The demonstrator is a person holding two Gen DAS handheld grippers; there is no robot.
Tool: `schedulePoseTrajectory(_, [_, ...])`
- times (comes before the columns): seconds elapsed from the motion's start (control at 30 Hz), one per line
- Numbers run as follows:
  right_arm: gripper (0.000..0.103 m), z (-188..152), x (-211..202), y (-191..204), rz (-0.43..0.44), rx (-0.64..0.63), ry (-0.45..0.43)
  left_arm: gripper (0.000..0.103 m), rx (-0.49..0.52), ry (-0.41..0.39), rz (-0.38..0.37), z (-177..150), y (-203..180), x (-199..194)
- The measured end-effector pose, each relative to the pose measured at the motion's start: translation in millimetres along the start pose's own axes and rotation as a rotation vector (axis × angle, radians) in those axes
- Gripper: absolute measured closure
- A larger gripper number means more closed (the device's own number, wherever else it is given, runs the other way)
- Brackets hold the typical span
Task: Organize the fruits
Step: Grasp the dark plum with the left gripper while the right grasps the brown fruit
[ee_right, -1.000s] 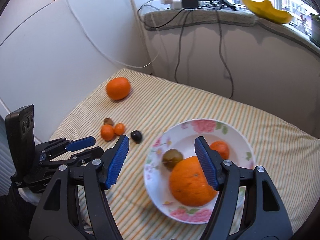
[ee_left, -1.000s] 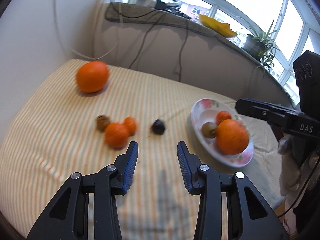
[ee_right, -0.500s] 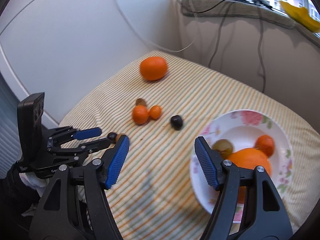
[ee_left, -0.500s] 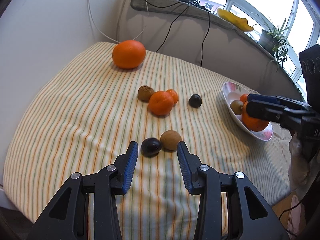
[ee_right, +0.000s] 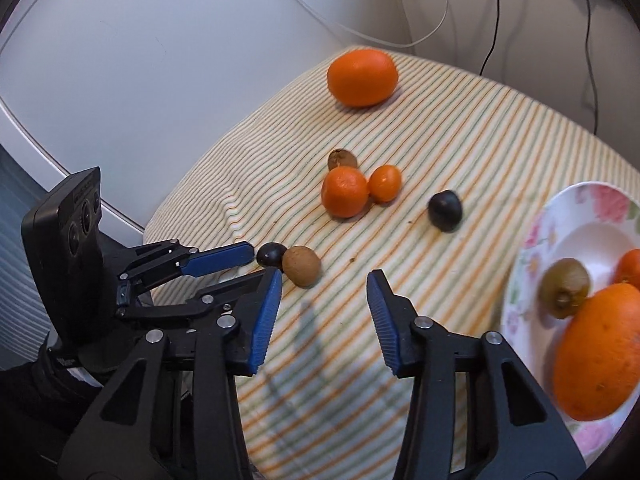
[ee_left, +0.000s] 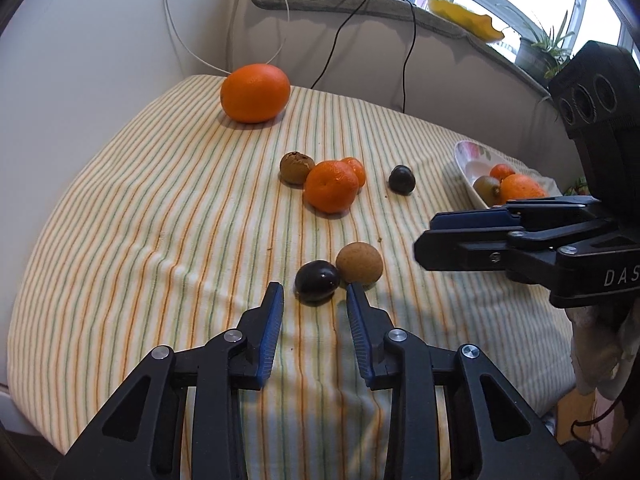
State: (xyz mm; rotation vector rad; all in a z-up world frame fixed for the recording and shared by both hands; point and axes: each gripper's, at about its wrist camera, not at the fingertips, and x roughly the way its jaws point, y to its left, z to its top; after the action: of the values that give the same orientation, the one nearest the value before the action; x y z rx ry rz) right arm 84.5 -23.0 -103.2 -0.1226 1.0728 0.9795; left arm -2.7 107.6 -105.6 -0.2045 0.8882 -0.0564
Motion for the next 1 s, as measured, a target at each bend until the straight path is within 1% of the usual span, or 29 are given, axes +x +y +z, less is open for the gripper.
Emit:
schedulePoseTrajectory(0.17, [0.062,4.5,15.6,1.3,0.025,0.022,0.031,0.072,0.02,0.001,-0.002,1.4,-0.9,4.1])
schedulePoseTrajectory(0.37, [0.062,7.8,26.9,2.1,0.056,0.043,0.056,0.075,0.022,0.002,-0.007,1.9,0.5,7.6])
schedulePoseTrajectory(0.6, [0.062,12.6,40.5,8.9,0.057,0.039,0.076,0.08,0.014,0.003,-0.011,2.6,3.5,7.4])
schedulePoseTrajectory(0.87, [0.063,15.2,42.9,4.8,0.061,0.058,0.085,0.081,0.016,-0.001,-0.012,2.0,3.2,7.0])
schedulePoseTrajectory(1.0, [0.066,15.7,46.6,0.9,0.054,0.059,0.092,0.082,0.016,-0.001,-0.013,1.5,4.3,6.5])
